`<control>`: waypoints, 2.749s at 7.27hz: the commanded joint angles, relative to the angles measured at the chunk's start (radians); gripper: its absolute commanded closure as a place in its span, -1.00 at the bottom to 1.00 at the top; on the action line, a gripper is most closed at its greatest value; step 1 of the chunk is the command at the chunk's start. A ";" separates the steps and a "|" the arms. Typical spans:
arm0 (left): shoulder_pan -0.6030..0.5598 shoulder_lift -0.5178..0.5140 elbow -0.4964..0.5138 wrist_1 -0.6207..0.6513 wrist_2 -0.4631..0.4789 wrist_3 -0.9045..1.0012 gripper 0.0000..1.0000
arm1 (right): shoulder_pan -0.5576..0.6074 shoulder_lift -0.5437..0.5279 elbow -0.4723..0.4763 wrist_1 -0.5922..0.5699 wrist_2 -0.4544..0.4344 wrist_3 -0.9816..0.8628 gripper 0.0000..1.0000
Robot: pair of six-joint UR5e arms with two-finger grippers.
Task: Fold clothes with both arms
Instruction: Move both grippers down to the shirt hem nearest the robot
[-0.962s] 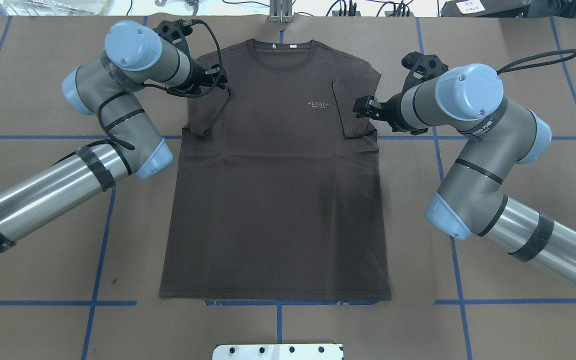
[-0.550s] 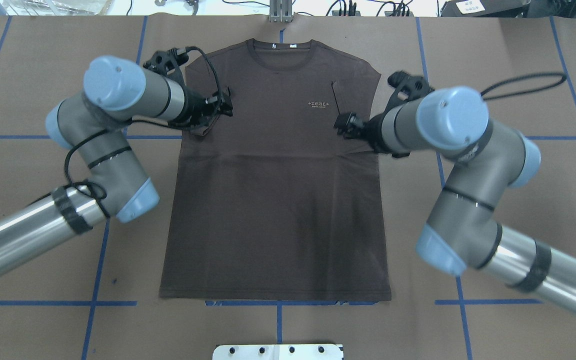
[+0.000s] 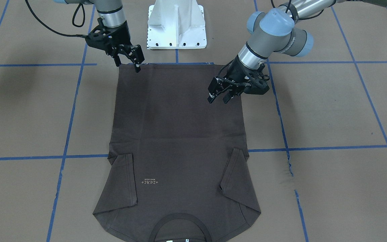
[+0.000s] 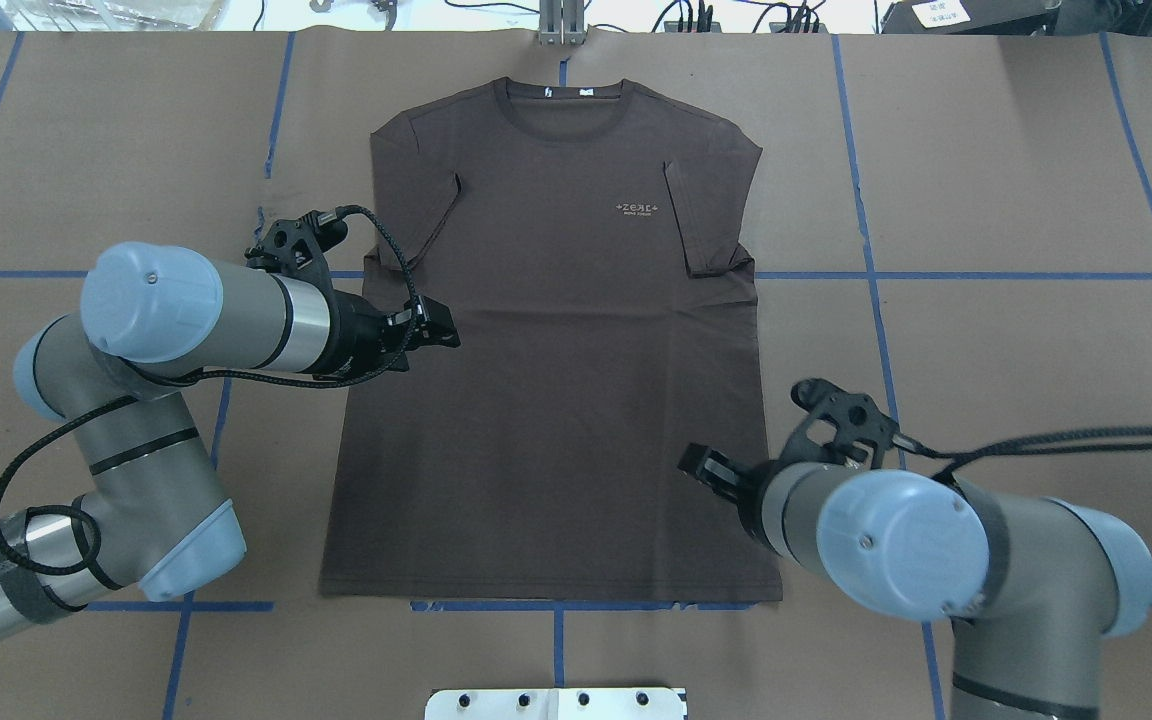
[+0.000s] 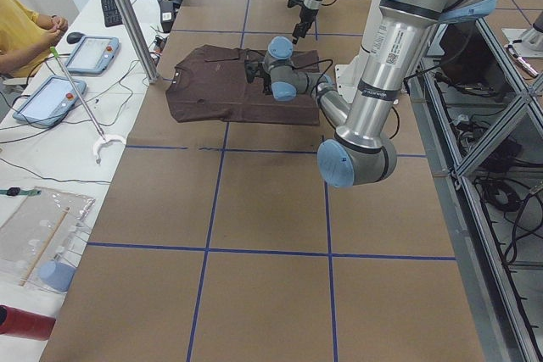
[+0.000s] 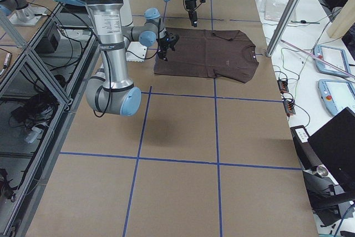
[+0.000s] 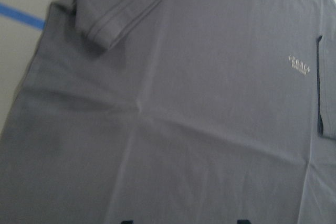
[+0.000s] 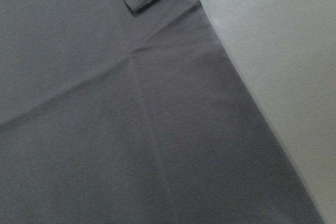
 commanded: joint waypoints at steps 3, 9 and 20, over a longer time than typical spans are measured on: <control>0.010 0.041 -0.006 0.000 0.003 -0.003 -0.45 | -0.187 -0.056 -0.024 -0.007 -0.124 0.211 -0.40; 0.010 0.046 0.002 0.000 0.003 0.004 -0.45 | -0.181 -0.061 -0.084 -0.008 -0.126 0.202 -0.19; 0.301 0.184 -0.247 0.191 0.227 -0.218 -0.36 | -0.149 -0.081 0.000 -0.008 -0.116 0.197 1.00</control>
